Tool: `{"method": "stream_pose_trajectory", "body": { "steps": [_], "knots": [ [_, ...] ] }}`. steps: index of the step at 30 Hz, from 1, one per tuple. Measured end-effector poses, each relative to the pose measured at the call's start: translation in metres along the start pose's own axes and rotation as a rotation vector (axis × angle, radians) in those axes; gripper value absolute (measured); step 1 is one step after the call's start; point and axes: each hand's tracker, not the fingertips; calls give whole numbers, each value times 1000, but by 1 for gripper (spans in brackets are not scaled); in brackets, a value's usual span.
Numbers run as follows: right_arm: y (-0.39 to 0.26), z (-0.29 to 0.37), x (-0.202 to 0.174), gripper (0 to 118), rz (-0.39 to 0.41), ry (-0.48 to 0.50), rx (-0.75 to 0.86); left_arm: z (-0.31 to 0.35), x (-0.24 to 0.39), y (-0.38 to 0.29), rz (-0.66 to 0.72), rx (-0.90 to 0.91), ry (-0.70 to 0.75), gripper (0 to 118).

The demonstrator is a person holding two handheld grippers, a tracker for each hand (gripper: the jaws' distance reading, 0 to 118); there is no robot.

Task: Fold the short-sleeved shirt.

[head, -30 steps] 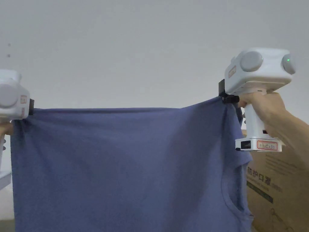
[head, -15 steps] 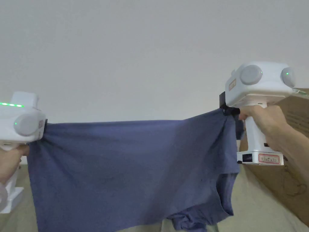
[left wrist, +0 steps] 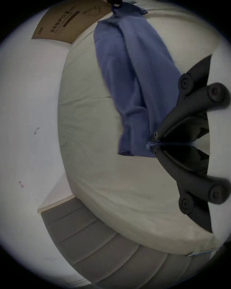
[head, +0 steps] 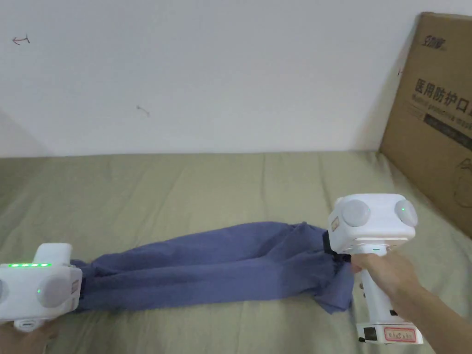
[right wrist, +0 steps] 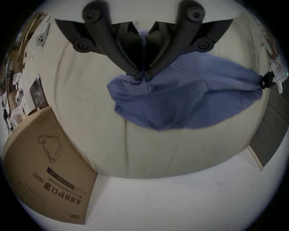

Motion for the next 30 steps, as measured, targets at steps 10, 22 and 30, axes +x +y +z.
{"method": "stream_pose_trajectory", "body": {
  "steps": [10,22,30],
  "knots": [
    [-138,97,37,1,28,39,30,114,-27,-75,28,32,-91,2],
    [-390,230,70,1,73,98,-84,252,-79,-252,-36,-26,-98,2],
    [-447,257,78,9,53,102,-69,308,-77,-316,-52,-42,-97,10]
  ]
}}
